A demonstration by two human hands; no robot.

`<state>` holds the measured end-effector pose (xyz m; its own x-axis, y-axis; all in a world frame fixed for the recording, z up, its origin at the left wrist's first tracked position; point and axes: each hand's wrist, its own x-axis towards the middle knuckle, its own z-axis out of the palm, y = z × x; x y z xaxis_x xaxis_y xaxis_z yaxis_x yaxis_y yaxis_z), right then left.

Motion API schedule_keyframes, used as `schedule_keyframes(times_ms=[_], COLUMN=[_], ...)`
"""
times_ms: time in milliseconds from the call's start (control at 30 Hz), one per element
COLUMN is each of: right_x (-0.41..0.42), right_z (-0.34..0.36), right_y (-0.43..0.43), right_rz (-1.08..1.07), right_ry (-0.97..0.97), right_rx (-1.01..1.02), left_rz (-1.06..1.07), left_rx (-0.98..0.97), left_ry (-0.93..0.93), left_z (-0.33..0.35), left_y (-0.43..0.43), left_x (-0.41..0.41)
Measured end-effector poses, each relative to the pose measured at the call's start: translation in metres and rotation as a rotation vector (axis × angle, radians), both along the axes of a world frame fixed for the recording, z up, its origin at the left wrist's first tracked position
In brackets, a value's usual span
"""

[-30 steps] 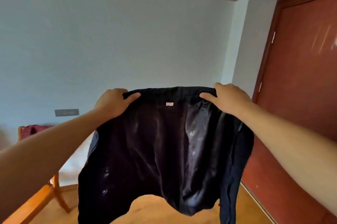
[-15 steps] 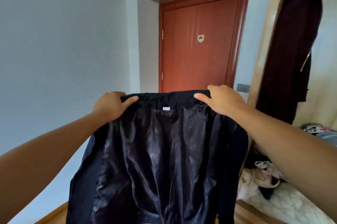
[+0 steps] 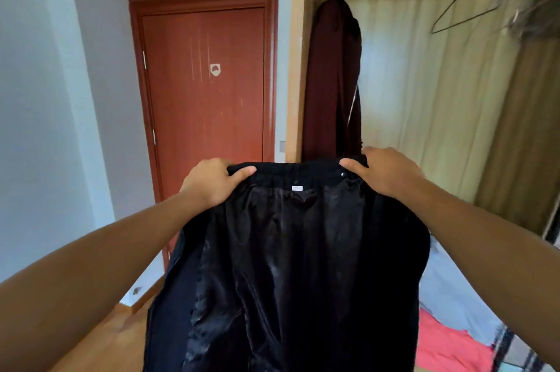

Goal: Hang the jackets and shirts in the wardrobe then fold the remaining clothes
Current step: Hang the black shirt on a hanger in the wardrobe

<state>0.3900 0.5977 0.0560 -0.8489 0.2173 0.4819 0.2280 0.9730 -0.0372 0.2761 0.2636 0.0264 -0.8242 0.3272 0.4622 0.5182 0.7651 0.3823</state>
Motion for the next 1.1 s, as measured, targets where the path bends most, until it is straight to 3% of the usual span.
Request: schedule_keyframes(times_ms=[500,1100], right_x=[0.032,-0.061], right_z=[0.046,0.11], right_y=[0.227,0.387], right_rz=[-0.183,-0.305], right_ry=[0.068,0.232], right_rx=[-0.04,-0.035], left_rz=[-0.133,-0.206], left_rx=[0.125,0.268], left_ry=[0.054,0.142], left_z=[0.038,0.119], left_y=[0.253,0.446], left_x=[-0.032,-0.164])
